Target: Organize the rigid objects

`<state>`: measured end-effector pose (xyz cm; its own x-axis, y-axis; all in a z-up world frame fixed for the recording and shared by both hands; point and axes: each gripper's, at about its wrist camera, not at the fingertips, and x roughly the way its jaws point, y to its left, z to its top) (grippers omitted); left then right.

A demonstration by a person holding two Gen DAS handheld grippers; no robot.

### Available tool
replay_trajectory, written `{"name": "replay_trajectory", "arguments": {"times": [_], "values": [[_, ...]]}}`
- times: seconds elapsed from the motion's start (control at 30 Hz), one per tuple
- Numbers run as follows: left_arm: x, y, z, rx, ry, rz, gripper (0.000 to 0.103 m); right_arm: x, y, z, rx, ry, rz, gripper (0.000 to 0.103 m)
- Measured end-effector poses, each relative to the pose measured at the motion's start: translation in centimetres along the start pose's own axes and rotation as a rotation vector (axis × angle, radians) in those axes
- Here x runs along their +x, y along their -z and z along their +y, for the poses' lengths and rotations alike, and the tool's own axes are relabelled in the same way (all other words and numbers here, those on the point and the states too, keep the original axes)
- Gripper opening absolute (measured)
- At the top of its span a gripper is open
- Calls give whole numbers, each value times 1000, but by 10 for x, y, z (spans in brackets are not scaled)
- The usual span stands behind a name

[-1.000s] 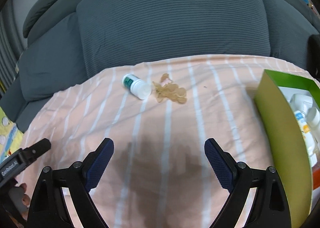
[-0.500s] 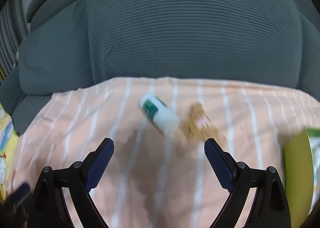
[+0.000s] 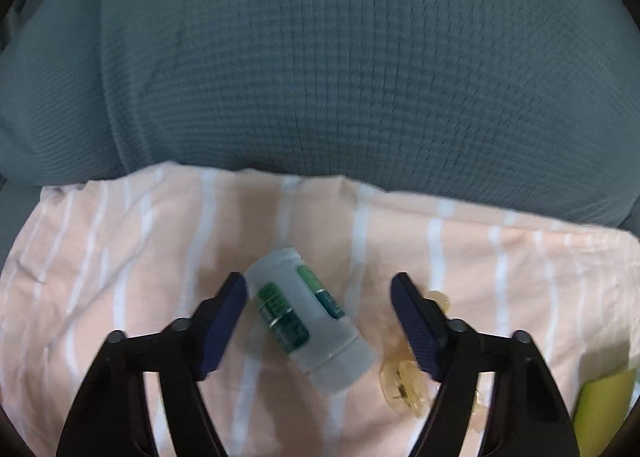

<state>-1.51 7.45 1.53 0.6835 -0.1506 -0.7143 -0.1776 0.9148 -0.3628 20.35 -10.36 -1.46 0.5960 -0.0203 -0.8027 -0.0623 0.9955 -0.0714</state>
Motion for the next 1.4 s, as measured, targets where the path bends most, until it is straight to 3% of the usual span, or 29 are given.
{"name": "replay_trajectory", "arguments": {"times": [0.1,0.23,0.33,0.47,0.63,0.77,0.9,1.03,1.2,1.33,1.4], "values": [[0,-1,5,-12,-2,4,100,13,2,-7,43,-43,29,69],[3,-3,8,-25,-5,10,100,25,9,-3,28,-63,58,47],[4,-3,9,-30,-11,9,100,20,17,4,-7,-39,40,43],[5,0,6,-34,-3,12,100,-10,34,-2,31,-188,5,42],[6,6,-4,1,-28,8,100,-61,77,-29,152,-322,-23,41],[11,14,-10,6,-29,31,100,-87,112,-43,202,-350,-28,41],[16,22,-21,37,-14,48,100,-104,142,-39,200,-314,-22,41],[20,30,-32,72,-17,62,100,-129,176,-40,162,-193,-75,41],[28,43,-42,93,11,106,99,-130,189,-53,197,-272,-5,42],[30,51,-47,85,62,139,99,-136,188,-63,222,-301,1,59],[32,55,-51,80,91,157,99,-138,190,-69,254,-311,-9,60]]}}
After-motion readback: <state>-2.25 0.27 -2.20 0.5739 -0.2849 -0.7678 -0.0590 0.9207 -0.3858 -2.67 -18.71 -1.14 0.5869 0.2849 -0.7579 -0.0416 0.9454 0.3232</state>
